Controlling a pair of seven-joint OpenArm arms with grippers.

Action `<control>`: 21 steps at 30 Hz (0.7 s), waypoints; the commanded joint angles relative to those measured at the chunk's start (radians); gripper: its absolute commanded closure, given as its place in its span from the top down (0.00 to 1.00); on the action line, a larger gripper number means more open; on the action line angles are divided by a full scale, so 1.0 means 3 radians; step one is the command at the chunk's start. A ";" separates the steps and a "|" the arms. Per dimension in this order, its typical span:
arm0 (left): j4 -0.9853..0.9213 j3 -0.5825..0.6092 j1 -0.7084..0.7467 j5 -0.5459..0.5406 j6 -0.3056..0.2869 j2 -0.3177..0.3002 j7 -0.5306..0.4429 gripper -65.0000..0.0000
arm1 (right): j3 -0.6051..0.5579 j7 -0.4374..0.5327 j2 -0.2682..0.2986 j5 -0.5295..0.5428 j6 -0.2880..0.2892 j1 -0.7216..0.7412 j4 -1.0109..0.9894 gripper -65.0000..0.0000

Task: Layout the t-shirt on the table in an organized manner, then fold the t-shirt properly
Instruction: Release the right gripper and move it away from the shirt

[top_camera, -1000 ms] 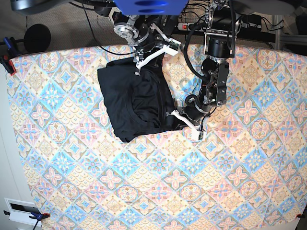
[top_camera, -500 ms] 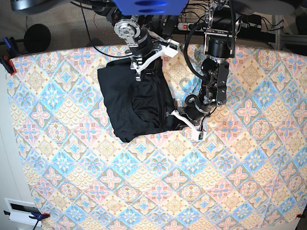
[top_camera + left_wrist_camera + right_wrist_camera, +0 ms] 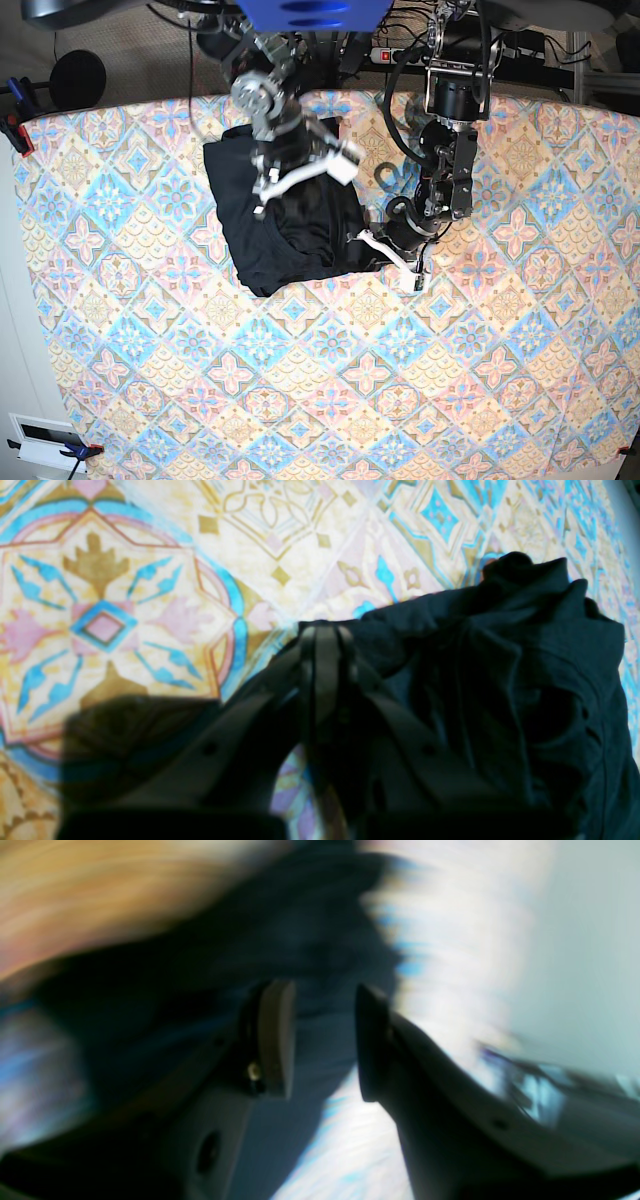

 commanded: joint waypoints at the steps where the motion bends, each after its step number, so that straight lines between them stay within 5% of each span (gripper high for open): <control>1: -0.0111 0.0019 0.0089 0.0312 0.0236 -0.0019 0.0476 0.00 | 0.0027 -0.0006 0.0005 0.0079 0.0050 -0.0080 0.0030 0.30; 10: -0.0111 0.0019 0.0089 0.0312 0.0236 -0.0019 0.0481 0.00 | 0.0467 -0.0001 0.0108 0.0498 0.0060 0.0099 0.0030 0.30; 12: -0.0111 0.0019 0.0089 0.0312 0.0236 -0.0019 0.0481 0.00 | 0.0840 -0.0012 0.0108 0.0861 0.0081 0.0237 0.0030 0.30; 15: -0.0111 0.0019 0.0094 0.0312 0.0236 -0.0019 0.0481 0.00 | 0.1536 -0.0037 0.0108 0.1516 0.0387 0.0498 0.0005 0.26; 19: -0.0111 0.0019 0.0150 0.0322 0.0236 -0.0019 0.0481 0.00 | 0.2477 -0.0196 0.0128 0.2089 0.0556 0.1035 -0.0195 0.06; 21: -0.0111 0.0019 0.0160 0.0327 0.0236 -0.0025 0.0481 0.00 | 0.2676 -0.0354 0.0312 0.2165 0.0561 0.1214 -0.0374 0.00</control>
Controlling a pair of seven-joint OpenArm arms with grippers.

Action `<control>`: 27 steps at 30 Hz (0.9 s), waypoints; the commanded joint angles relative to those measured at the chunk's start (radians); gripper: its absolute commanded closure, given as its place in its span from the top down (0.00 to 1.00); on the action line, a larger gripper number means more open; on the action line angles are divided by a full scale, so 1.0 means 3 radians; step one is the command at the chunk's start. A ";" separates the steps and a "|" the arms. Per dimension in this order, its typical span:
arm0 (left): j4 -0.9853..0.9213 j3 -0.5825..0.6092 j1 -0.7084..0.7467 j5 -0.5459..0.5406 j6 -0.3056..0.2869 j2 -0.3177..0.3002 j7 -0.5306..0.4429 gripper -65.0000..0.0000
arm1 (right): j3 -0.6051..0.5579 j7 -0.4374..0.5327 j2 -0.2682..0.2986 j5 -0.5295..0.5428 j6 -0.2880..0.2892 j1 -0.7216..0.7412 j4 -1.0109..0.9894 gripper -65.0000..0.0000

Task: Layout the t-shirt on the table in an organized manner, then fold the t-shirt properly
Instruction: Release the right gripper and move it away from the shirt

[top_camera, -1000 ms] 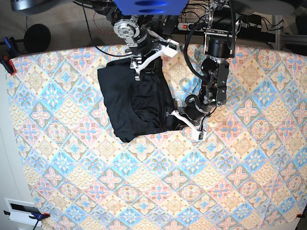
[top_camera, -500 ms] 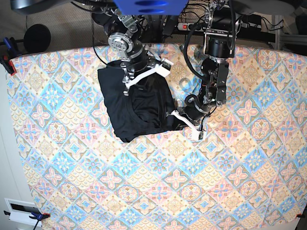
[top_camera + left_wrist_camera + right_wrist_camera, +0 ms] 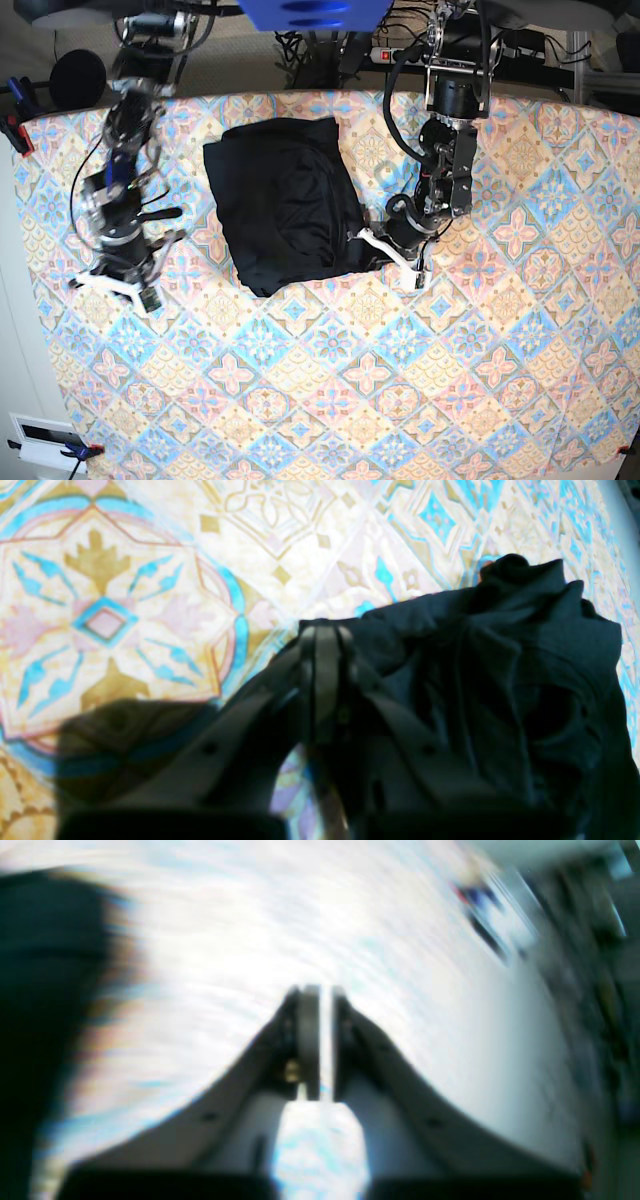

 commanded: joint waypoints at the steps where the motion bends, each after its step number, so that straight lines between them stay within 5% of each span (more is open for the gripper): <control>1: -0.0111 0.0025 0.0118 0.0319 0.0235 -0.0060 0.0553 0.00 | 0.0012 -0.0018 0.0121 0.0060 0.0003 0.0028 -0.0042 0.00; 9: -0.0106 0.0025 0.0108 0.0319 0.0235 -0.0086 0.0553 0.00 | -0.0540 -0.0550 0.0786 0.0894 0.0013 -0.0412 -0.0170 0.00; 14: -0.0106 0.0066 0.0108 0.0335 0.0235 -0.0086 0.0563 0.00 | -0.0765 -0.0739 0.1052 0.1339 0.0295 -0.0780 -0.0165 0.00; 27: 0.0038 0.0496 0.0108 0.0309 0.0235 -0.0091 0.0778 0.00 | -0.0898 -0.0550 0.1072 0.1333 0.0279 -0.0806 -0.0610 0.00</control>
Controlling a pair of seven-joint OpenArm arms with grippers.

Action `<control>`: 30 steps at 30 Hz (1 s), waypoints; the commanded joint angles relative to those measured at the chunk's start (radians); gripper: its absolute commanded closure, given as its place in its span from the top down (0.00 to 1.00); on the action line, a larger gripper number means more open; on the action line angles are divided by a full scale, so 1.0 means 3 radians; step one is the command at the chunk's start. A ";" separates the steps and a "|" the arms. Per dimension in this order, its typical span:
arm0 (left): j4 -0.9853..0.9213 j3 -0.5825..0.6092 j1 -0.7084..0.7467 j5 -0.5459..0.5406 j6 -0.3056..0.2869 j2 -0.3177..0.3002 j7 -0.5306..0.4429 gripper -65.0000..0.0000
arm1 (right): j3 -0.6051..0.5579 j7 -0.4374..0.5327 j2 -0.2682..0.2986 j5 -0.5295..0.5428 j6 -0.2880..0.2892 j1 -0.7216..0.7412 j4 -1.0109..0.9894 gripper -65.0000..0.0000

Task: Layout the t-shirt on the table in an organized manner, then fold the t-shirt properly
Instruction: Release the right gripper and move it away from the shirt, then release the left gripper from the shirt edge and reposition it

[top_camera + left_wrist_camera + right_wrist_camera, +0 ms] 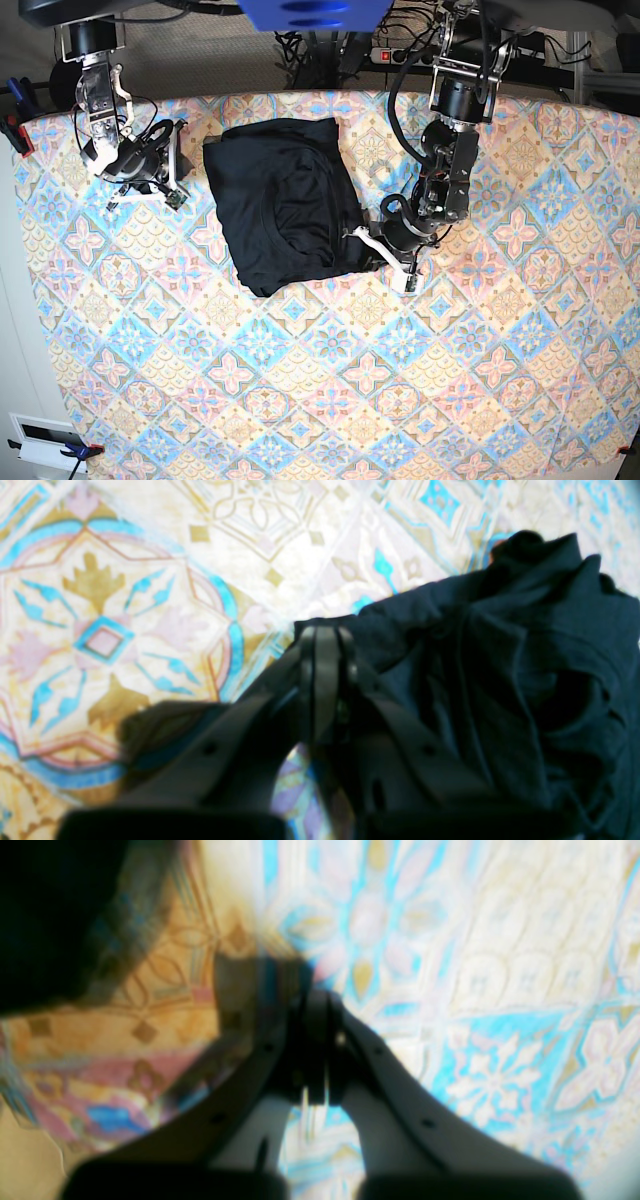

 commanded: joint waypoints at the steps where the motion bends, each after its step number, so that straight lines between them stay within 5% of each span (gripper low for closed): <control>1: 0.0031 0.0107 0.0150 0.0228 0.0054 0.0026 0.0761 0.00 | -0.0054 0.0038 0.0036 0.0005 0.0010 0.0032 0.0005 0.00; 11: 0.0747 0.0424 0.0242 0.0212 -0.0028 -0.0138 0.1303 0.00 | -0.0274 0.0043 0.0036 0.0005 0.0005 0.0027 0.0005 0.00; 30: 0.0762 0.0383 0.0237 0.0125 -0.0151 -0.0368 0.1401 0.00 | -0.0279 0.0043 0.0031 0.0005 0.0005 0.0006 0.0011 0.00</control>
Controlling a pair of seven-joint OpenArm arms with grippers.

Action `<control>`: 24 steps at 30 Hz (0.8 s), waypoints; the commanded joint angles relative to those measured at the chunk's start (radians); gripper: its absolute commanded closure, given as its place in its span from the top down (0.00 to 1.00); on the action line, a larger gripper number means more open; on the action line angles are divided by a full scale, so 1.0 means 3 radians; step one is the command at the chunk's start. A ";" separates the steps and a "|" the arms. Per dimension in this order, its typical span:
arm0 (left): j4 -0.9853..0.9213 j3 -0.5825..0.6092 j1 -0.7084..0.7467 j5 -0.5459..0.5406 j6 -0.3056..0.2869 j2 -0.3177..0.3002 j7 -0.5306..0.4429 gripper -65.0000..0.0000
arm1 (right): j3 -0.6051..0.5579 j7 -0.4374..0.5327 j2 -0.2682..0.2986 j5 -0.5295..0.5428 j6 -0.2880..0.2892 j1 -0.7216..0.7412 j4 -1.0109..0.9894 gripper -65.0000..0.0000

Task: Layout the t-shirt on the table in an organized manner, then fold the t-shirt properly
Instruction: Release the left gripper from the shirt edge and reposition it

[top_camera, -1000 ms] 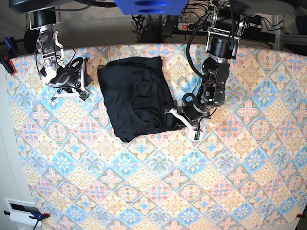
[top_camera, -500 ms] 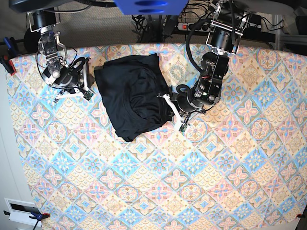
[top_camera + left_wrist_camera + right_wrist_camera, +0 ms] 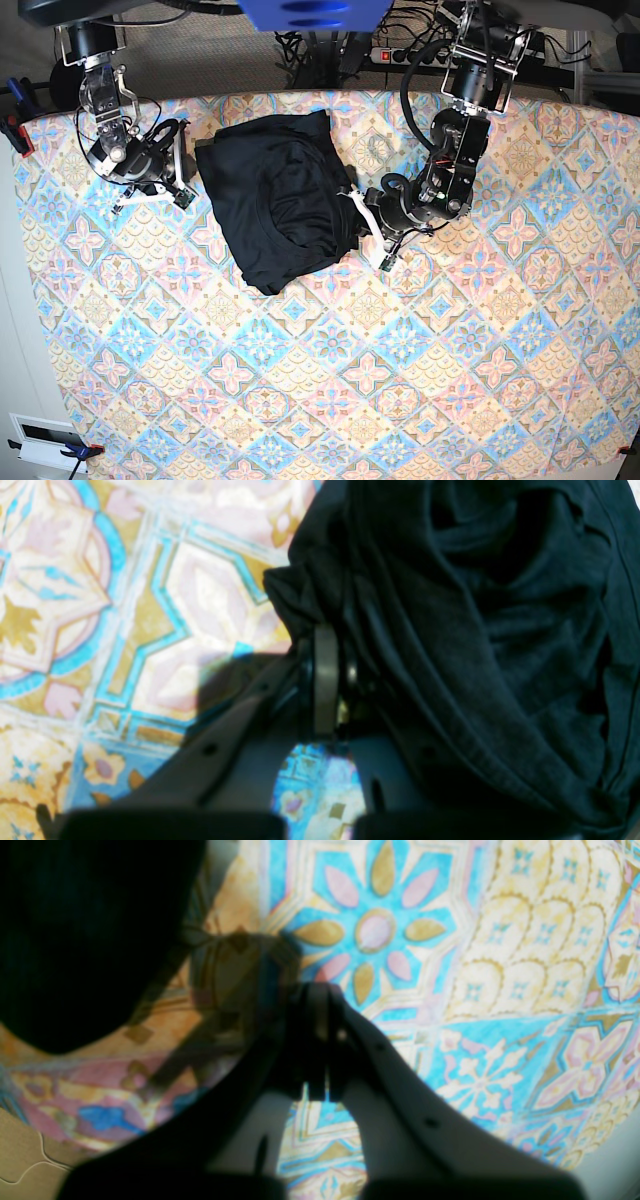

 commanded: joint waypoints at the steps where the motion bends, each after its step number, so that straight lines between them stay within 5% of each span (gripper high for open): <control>1: -0.0021 -0.0003 0.0053 0.0172 0.0060 -0.0033 0.0354 0.00 | -0.0032 0.0043 -0.0004 0.0097 0.0054 -0.0011 0.0005 0.00; 4: -0.0016 -0.0346 0.0058 0.0172 0.0060 -0.0028 0.0349 0.01 | -0.0032 0.0043 -0.0004 0.0097 0.0054 -0.0011 0.0005 0.00; 11: -0.0016 -0.0571 0.0063 0.0172 0.0050 -0.0023 0.0369 0.23 | -0.0032 0.0048 -0.0004 0.0097 0.0054 -0.0011 0.0005 0.00; 20: 0.0603 -0.0561 0.0293 -0.0037 -0.0057 -0.0039 0.0830 0.03 | -0.0032 0.0048 -0.0004 0.0097 0.0054 -0.0006 -0.0005 0.00; 24: 0.1099 -0.0561 0.0390 -0.0042 -0.0057 -0.0115 0.1029 0.06 | -0.0032 0.0048 -0.0004 0.0097 0.0054 -0.0006 -0.0010 0.00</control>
